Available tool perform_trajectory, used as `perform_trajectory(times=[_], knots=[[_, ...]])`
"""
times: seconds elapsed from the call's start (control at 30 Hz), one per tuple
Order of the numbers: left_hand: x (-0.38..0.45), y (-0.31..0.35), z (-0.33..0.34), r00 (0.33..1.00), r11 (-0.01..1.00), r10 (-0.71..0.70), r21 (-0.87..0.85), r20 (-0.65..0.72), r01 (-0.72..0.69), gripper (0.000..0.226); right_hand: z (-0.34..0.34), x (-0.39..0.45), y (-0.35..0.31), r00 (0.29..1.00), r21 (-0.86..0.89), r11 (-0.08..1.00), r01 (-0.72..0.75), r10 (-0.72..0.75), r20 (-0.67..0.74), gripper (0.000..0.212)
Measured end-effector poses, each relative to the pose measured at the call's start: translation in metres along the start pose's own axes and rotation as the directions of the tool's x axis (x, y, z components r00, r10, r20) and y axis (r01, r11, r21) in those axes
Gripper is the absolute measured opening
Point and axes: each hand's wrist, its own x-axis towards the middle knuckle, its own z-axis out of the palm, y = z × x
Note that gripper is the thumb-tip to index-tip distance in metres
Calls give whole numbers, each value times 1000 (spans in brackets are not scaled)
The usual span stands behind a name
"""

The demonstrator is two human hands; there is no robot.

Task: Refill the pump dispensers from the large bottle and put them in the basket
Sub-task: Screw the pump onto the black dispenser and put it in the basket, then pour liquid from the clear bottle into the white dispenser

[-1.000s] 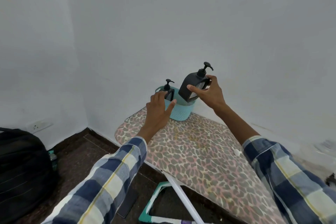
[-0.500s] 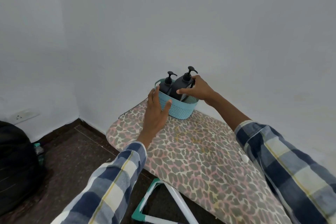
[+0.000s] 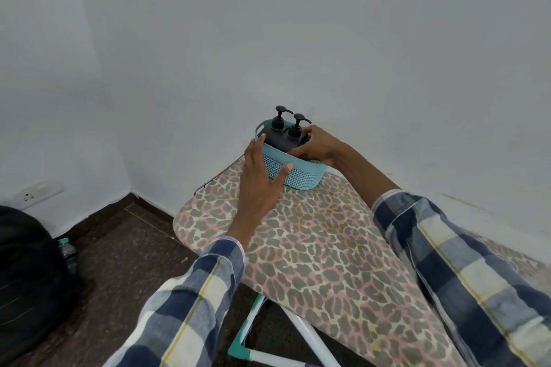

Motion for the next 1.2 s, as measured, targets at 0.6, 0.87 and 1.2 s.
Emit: perform_trajectory(times=[0.6, 0.87, 1.2], knots=[[-9, 14, -7, 999, 992, 11, 129, 45, -17, 98, -25, -98, 13, 965, -39, 992, 118, -124, -231, 67], [-79, 79, 27, 1000, 953, 10, 304, 11, -13, 72, -41, -192, 73, 929, -66, 983, 173, -185, -321, 67], [-175, 190, 99, 940, 967, 247, 10, 236, -256, 48, -61, -314, 152, 827, -119, 958, 260, -285, -485, 49]])
